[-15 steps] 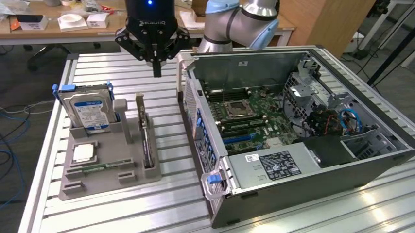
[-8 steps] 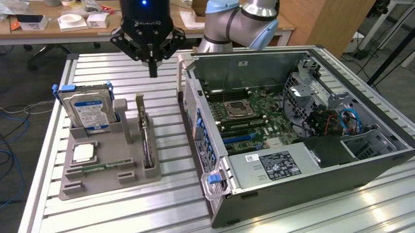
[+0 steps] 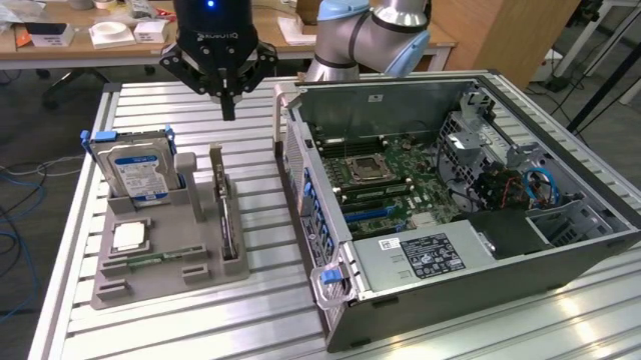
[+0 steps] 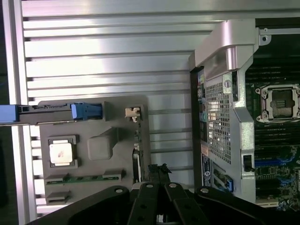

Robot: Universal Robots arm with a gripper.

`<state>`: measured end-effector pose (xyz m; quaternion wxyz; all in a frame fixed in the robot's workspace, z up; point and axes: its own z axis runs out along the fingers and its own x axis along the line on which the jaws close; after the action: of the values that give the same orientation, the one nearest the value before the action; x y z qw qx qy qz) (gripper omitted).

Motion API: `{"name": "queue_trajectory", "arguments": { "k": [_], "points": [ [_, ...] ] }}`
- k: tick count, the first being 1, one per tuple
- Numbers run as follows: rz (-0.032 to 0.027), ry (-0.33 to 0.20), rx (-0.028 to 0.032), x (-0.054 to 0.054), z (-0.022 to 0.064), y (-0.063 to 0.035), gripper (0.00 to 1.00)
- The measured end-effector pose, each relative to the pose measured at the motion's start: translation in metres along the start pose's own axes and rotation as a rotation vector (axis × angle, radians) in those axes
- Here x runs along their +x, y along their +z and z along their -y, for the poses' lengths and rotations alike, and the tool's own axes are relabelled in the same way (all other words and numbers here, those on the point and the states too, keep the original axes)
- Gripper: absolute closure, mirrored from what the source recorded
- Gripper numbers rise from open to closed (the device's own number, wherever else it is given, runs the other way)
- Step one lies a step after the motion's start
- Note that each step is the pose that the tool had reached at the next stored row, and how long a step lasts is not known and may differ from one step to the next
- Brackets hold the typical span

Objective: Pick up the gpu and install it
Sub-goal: 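Reach for the gpu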

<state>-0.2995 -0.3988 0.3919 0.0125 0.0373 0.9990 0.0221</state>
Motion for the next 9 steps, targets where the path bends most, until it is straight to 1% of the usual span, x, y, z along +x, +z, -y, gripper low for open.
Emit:
{"name": "queue_trajectory", "arguments": {
  "k": [9],
  "points": [
    [-0.0001,0.000,0.0000,0.0096,0.0007,-0.0002,0.89]
  ]
}}
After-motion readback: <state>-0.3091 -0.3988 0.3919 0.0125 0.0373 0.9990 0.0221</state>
